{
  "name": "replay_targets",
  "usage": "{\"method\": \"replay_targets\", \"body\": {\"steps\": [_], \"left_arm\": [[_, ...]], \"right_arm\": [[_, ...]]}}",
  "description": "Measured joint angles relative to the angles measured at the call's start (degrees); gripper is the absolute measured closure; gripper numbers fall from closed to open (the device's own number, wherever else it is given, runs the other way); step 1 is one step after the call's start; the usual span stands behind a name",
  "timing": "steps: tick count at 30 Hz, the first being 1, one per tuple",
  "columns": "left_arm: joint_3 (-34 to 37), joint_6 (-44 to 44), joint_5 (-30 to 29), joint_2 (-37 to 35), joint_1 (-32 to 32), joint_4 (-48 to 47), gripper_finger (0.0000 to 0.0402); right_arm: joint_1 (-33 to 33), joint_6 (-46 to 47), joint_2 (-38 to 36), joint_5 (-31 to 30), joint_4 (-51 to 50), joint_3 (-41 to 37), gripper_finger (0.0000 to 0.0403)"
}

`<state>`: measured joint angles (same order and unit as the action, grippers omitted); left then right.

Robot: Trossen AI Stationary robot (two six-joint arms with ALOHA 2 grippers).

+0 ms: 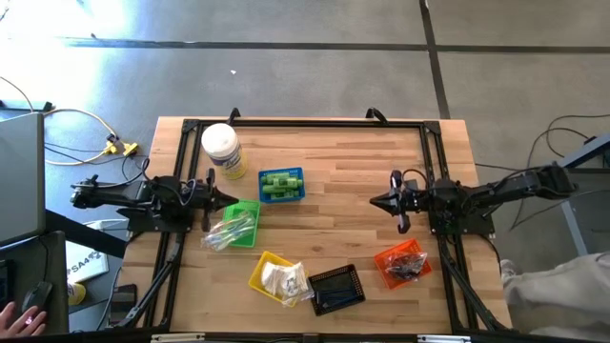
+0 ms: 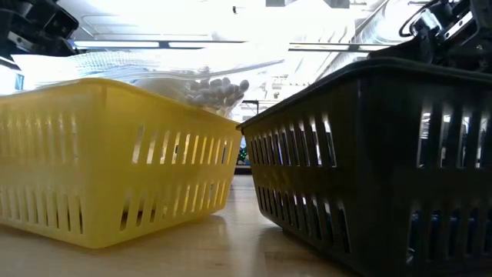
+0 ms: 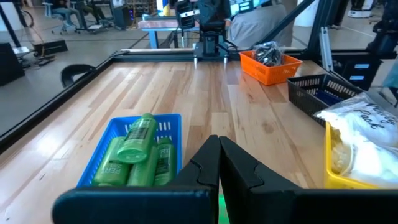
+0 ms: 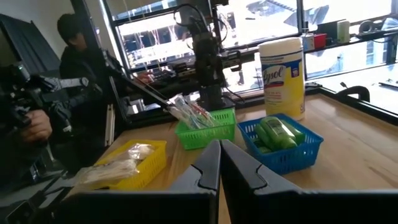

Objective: Pick & Place Travel size toiletries
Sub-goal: Return to Home Position

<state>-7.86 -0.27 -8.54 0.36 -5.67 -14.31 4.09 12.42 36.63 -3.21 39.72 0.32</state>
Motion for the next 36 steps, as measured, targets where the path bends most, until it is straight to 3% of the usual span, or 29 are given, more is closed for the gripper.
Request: {"method": "replay_targets", "body": {"steps": [36], "left_arm": [[0.02,-2.12,-0.5,0.0,0.0,-1.26,0.0402]], "right_arm": [[2.04,-1.75,0.25,-1.13,-0.46,0.0,0.0399]]}}
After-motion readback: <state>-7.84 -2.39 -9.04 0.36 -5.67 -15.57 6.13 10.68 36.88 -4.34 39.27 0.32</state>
